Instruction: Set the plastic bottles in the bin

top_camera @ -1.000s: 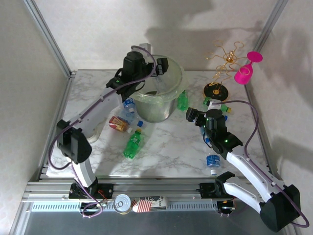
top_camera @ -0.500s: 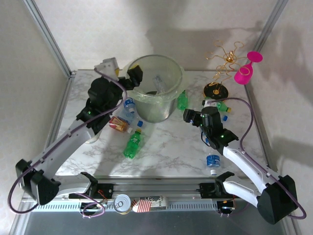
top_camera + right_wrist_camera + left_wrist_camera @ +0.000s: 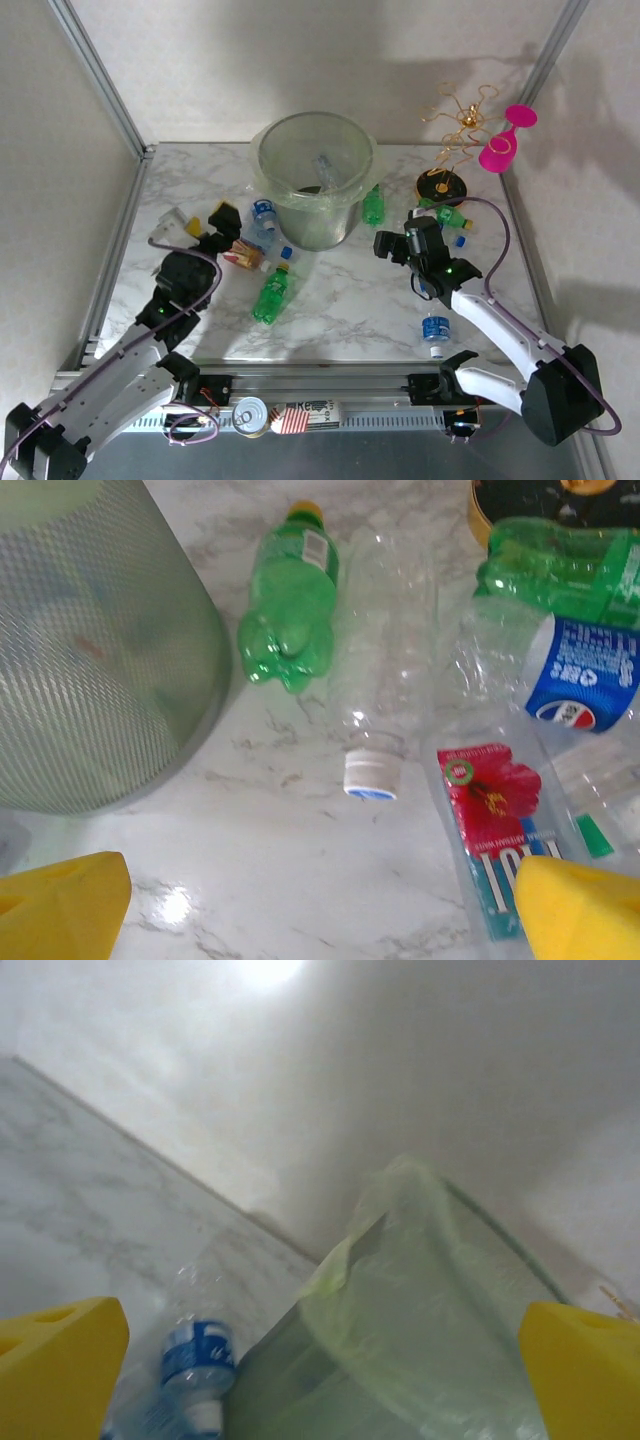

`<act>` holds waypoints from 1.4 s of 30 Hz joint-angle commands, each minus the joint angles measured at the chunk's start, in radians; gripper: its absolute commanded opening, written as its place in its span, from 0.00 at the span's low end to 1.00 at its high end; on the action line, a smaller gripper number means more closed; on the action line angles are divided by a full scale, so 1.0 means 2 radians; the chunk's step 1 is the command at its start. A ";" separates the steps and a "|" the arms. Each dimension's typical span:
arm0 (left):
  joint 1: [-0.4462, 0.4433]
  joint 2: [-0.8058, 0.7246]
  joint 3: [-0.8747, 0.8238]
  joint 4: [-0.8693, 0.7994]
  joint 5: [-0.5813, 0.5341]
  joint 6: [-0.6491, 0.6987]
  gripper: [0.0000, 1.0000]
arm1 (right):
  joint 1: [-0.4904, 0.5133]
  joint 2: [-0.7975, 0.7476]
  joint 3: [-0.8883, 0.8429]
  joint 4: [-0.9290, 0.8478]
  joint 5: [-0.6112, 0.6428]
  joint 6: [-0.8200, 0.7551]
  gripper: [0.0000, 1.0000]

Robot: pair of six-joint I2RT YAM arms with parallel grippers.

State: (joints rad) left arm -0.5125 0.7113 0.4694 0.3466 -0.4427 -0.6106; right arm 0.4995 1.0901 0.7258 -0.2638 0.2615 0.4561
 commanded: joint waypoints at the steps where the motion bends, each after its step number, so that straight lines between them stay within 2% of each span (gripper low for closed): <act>1: 0.004 -0.026 -0.042 0.018 -0.016 -0.075 0.99 | -0.003 0.014 0.011 -0.057 0.011 0.016 0.99; 6: 0.004 -0.036 -0.087 0.040 -0.011 -0.126 1.00 | -0.004 0.047 0.018 -0.137 0.063 0.055 0.99; 12: 0.004 0.002 -0.094 0.079 0.005 -0.137 0.99 | -0.004 0.075 0.009 -0.201 0.108 0.105 0.99; 22: 0.004 0.041 -0.090 0.092 0.016 -0.129 1.00 | -0.003 0.055 -0.011 -0.237 0.117 0.174 0.99; 28: 0.006 0.036 -0.096 0.090 0.006 -0.115 1.00 | 0.000 0.096 -0.005 -0.257 0.099 0.186 0.99; 32: 0.012 0.029 -0.100 0.076 -0.009 -0.110 0.99 | 0.023 0.126 0.001 -0.272 0.110 0.200 0.99; 42: 0.036 0.013 -0.118 0.079 0.002 -0.108 1.00 | 0.072 0.146 0.004 -0.279 0.077 0.241 0.94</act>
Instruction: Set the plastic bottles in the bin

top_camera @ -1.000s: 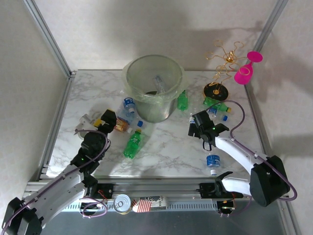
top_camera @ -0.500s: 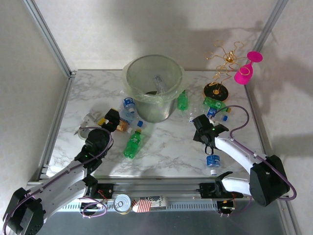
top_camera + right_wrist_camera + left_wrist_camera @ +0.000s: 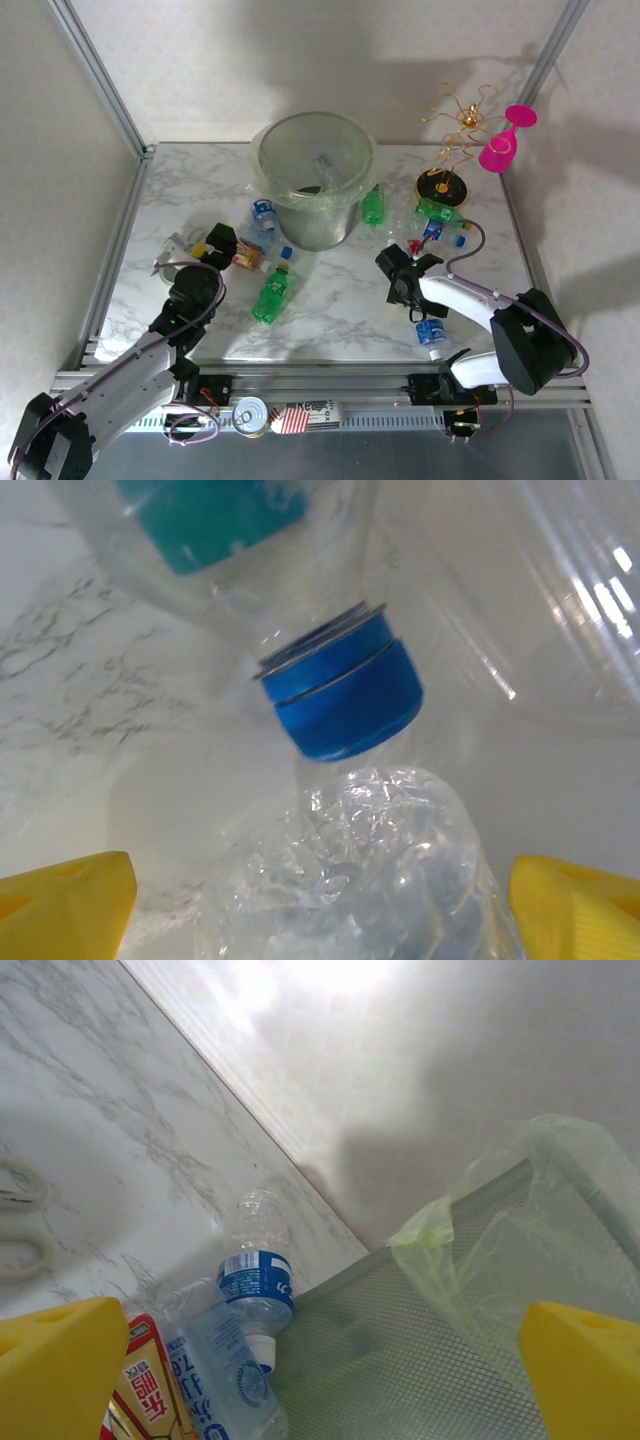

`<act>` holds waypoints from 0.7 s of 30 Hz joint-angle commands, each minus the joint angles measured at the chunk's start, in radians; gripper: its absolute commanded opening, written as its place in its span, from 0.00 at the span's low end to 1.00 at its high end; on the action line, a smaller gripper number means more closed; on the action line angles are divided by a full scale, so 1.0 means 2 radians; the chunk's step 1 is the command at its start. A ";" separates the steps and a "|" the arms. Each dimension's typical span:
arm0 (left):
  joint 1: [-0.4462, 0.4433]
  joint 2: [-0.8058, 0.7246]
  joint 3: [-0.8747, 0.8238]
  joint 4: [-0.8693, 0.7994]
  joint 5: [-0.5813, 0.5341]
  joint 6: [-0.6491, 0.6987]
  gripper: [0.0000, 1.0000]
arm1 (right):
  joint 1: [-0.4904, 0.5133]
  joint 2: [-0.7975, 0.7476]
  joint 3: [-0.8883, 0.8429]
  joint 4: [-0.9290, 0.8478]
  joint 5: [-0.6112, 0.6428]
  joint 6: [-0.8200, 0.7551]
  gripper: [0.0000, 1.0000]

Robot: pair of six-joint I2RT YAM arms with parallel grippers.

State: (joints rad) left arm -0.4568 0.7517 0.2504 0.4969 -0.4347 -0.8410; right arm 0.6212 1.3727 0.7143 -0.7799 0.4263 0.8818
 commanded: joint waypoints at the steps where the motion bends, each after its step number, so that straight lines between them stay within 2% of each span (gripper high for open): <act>1: 0.010 -0.007 -0.009 0.004 0.000 0.007 1.00 | 0.015 0.008 0.010 -0.020 -0.007 0.029 0.93; 6: 0.020 -0.015 -0.014 0.000 0.008 0.006 1.00 | 0.026 0.029 0.005 -0.015 -0.014 0.030 0.89; 14: 0.026 -0.036 -0.020 -0.011 0.006 0.002 1.00 | 0.029 0.041 0.004 0.013 -0.027 0.018 0.76; 18: 0.027 -0.039 -0.021 -0.012 0.005 0.000 1.00 | 0.029 0.043 0.010 0.033 -0.032 0.010 0.77; 21: 0.027 -0.038 -0.020 -0.010 0.006 -0.003 1.00 | 0.029 0.049 0.024 0.042 -0.033 -0.001 0.81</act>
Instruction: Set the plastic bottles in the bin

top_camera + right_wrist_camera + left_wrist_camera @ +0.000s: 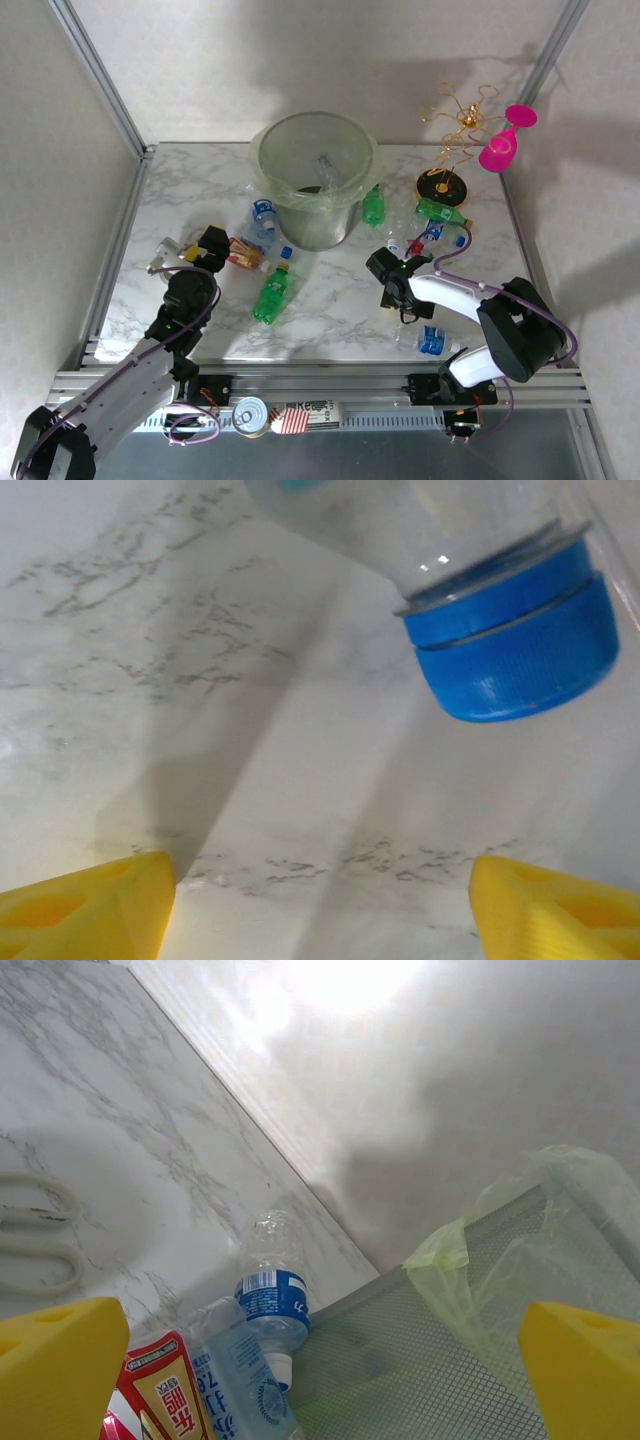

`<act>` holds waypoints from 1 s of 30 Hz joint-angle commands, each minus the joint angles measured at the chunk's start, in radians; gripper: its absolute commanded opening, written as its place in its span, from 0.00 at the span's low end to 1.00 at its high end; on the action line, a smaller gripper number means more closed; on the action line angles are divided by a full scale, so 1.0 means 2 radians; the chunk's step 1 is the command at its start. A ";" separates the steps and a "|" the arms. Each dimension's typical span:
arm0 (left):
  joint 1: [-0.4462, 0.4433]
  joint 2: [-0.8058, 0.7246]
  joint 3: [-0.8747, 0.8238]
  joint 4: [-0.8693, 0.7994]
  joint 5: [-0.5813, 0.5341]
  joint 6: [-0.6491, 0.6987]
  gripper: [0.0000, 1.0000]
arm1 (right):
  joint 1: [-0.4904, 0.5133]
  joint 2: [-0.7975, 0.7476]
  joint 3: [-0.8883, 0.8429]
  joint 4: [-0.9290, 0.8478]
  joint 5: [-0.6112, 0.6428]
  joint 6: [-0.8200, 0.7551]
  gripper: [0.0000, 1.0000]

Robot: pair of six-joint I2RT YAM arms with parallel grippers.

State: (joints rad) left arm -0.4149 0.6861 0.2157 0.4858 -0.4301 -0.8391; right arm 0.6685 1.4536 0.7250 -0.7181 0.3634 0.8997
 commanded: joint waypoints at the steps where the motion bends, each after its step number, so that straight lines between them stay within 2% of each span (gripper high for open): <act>1: 0.006 -0.004 -0.002 -0.003 0.005 -0.004 1.00 | 0.006 0.009 0.027 0.006 0.005 -0.013 0.84; 4: 0.006 -0.003 -0.001 -0.001 0.005 0.000 1.00 | 0.006 0.001 0.052 -0.023 0.024 -0.014 0.95; 6: 0.007 -0.002 -0.001 0.002 0.002 0.005 1.00 | 0.006 -0.017 0.056 -0.029 0.013 -0.014 0.98; 15: 0.013 0.010 -0.023 0.050 -0.004 0.033 1.00 | 0.007 -0.092 0.058 -0.105 -0.083 0.090 0.99; 21: 0.021 0.024 -0.037 0.065 0.007 0.039 1.00 | 0.010 -0.098 0.123 -0.198 -0.089 0.166 0.99; 26: 0.030 0.024 -0.041 0.061 0.018 0.040 1.00 | 0.010 -0.116 0.098 -0.198 -0.177 0.256 0.99; 30: 0.033 0.021 -0.048 0.062 0.022 0.039 1.00 | 0.025 -0.158 0.091 -0.232 -0.181 0.361 0.99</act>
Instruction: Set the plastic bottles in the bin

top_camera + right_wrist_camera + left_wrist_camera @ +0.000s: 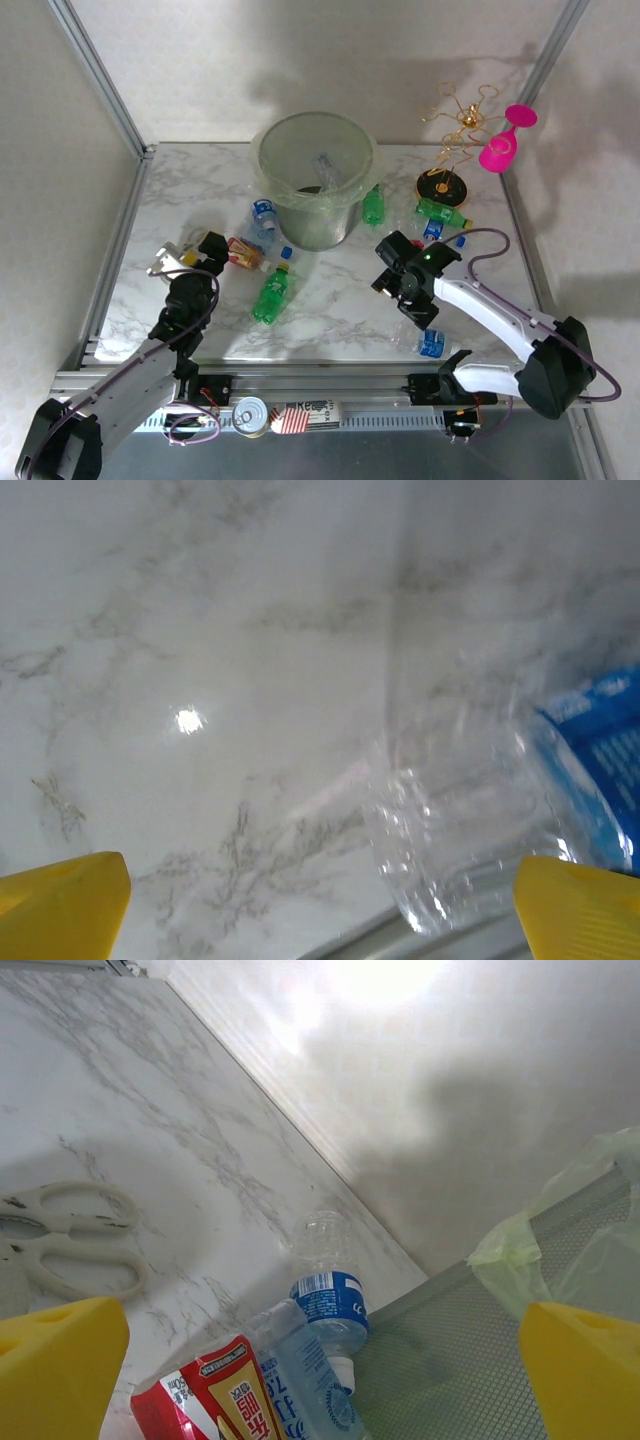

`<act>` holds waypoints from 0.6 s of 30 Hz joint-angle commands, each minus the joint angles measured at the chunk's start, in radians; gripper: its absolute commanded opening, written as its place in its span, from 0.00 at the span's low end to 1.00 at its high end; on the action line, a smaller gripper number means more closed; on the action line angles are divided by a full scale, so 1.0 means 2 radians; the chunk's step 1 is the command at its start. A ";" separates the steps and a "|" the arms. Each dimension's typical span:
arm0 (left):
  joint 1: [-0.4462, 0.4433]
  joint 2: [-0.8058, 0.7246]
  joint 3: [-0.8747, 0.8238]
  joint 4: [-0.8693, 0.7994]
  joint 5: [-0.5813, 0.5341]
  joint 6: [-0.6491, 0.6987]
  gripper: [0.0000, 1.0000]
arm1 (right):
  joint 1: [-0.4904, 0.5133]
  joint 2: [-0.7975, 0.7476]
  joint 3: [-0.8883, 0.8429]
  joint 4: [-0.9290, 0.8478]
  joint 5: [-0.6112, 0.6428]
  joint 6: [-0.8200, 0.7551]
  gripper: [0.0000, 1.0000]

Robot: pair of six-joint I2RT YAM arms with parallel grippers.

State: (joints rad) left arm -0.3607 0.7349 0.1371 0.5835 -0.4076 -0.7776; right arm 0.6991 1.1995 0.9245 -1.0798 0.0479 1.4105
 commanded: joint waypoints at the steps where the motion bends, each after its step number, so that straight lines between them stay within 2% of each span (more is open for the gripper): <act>1: 0.007 -0.004 -0.011 0.014 0.011 0.007 1.00 | 0.009 -0.043 -0.014 -0.054 -0.029 0.127 0.99; 6: 0.011 -0.002 -0.018 0.020 0.016 0.001 1.00 | 0.024 -0.086 -0.061 -0.052 -0.089 0.221 0.99; 12: 0.016 0.001 -0.019 0.019 0.021 0.001 1.00 | 0.028 -0.101 -0.071 -0.090 -0.057 0.269 0.99; 18: 0.020 0.003 -0.018 0.019 0.023 0.000 1.00 | 0.026 -0.173 -0.141 -0.065 -0.048 0.343 0.99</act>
State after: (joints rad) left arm -0.3309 0.7361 0.1116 0.6022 -0.3779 -0.7780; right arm 0.7471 0.9085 0.6987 -1.1687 -0.0826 1.9656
